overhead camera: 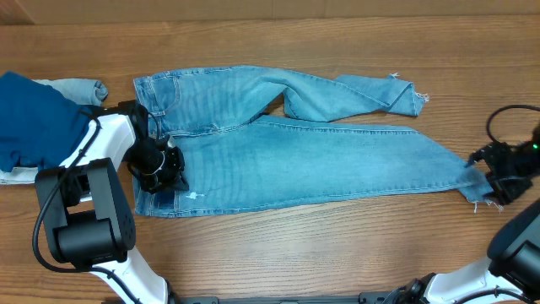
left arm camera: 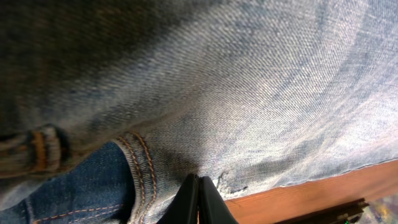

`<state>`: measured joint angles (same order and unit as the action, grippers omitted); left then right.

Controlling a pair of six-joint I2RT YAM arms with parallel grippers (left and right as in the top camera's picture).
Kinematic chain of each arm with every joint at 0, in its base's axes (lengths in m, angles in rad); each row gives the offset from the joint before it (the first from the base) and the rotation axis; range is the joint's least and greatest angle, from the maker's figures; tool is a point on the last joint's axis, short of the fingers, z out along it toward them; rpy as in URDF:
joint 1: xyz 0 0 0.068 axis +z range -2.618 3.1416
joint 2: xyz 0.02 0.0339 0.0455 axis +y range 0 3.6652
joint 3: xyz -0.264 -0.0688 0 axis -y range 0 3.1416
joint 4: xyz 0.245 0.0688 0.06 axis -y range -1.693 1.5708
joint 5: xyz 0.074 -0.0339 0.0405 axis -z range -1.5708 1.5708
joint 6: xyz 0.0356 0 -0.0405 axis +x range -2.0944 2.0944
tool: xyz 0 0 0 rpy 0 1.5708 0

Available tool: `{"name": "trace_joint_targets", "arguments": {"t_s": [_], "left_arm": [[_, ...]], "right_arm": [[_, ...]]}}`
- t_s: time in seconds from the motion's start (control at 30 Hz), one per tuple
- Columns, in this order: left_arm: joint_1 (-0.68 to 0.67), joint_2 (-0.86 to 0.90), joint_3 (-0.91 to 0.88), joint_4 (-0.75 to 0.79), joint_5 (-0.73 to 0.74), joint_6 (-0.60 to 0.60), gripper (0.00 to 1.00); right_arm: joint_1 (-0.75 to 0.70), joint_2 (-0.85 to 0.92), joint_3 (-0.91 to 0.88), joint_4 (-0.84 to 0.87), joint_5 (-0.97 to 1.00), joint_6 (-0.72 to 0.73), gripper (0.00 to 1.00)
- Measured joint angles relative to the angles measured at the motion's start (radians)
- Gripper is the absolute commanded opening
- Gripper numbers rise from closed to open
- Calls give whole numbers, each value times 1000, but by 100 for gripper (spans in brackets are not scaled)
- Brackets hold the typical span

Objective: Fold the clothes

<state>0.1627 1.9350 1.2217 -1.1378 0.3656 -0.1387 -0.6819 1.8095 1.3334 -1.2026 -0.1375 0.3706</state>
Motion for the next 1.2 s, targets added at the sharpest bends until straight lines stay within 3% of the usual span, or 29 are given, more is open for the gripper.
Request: {"name": "trace_joint_targets", "arguments": {"t_s": [0.13,0.43,0.67,0.7,0.73,0.87,1.03,1.13,1.2], "left_arm": [[-2,0,0,0,0,15,4],[-2,0,0,-10,0,16,5],[-2,0,0,-10,0,16,5],[-2,0,0,-10,0,16,5],[-2,0,0,-10,0,16,5],[-2,0,0,-11,0,16,5],[-2,0,0,-11,0,16,5],[-2,0,0,-11,0,16,5],[-2,0,0,-15,0,16,6]], "right_arm": [[-138,0,-56,68,-11,33,72],[-127,0,-220,383,-151,74,46],[-123,0,-248,505,-159,106,44],[-121,0,-270,528,-159,117,40],[-121,0,-289,552,-162,126,26],[-121,0,-316,611,-199,150,7],[-119,-50,-258,672,-401,73,4],[-113,-255,-212,877,-627,-35,4],[-113,-334,-190,840,-630,-58,4]]}}
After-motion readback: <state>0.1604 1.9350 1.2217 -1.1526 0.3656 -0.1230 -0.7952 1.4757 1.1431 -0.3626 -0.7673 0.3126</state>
